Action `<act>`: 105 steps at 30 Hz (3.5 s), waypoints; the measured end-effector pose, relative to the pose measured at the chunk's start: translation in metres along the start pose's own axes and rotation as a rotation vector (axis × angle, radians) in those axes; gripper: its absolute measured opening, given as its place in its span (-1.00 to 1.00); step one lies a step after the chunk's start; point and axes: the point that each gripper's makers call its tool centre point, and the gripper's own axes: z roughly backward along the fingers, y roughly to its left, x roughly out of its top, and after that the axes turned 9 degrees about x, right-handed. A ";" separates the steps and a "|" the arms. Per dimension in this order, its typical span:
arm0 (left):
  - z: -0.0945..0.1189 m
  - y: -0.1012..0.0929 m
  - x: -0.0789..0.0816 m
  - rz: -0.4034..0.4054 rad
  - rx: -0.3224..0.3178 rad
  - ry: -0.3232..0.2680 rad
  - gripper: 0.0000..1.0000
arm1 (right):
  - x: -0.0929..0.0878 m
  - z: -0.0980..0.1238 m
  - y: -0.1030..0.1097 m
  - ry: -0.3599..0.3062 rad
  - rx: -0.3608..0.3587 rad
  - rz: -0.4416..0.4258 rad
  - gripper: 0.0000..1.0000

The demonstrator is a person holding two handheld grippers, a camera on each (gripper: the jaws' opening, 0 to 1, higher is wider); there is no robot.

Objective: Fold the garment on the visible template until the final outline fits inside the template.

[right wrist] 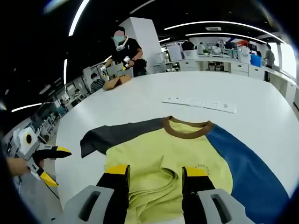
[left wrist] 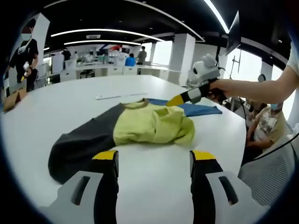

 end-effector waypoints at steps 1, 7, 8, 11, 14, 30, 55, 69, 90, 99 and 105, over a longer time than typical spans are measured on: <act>-0.002 -0.001 0.002 -0.001 -0.001 -0.001 0.11 | -0.001 0.005 0.003 -0.005 0.006 0.005 -0.16; -0.014 -0.011 0.010 0.001 -0.009 -0.001 0.00 | -0.017 0.025 0.017 0.003 0.024 -0.004 -0.13; -0.016 -0.012 0.012 0.001 -0.009 -0.002 -0.02 | -0.020 0.027 0.019 0.004 0.025 -0.005 -0.13; -0.022 -0.018 0.017 0.002 -0.015 -0.010 -0.05 | -0.031 0.037 0.026 0.016 0.037 -0.004 -0.15; -0.028 -0.021 0.022 0.009 -0.016 -0.015 -0.10 | -0.041 0.042 0.031 0.027 0.043 -0.001 -0.16; -0.063 -0.046 0.040 0.026 -0.014 -0.015 -0.36 | -0.092 0.038 0.058 0.084 0.094 0.038 -0.42; -0.116 -0.083 0.056 0.142 -0.006 0.040 -0.53 | -0.111 0.014 0.065 0.061 0.088 0.031 -0.70; -0.130 -0.086 0.033 0.169 0.018 0.144 -0.67 | -0.118 0.004 0.063 0.064 0.083 0.006 -0.77; -0.111 -0.076 0.042 0.170 0.007 0.103 -0.99 | -0.119 0.004 0.058 0.049 0.070 0.008 -1.00; -0.086 -0.061 0.058 0.180 0.015 0.053 -0.99 | -0.113 0.027 0.050 0.030 0.037 0.016 -1.00; -0.072 -0.056 0.061 0.161 0.013 0.040 -0.99 | -0.110 0.040 0.049 0.026 0.024 0.024 -1.00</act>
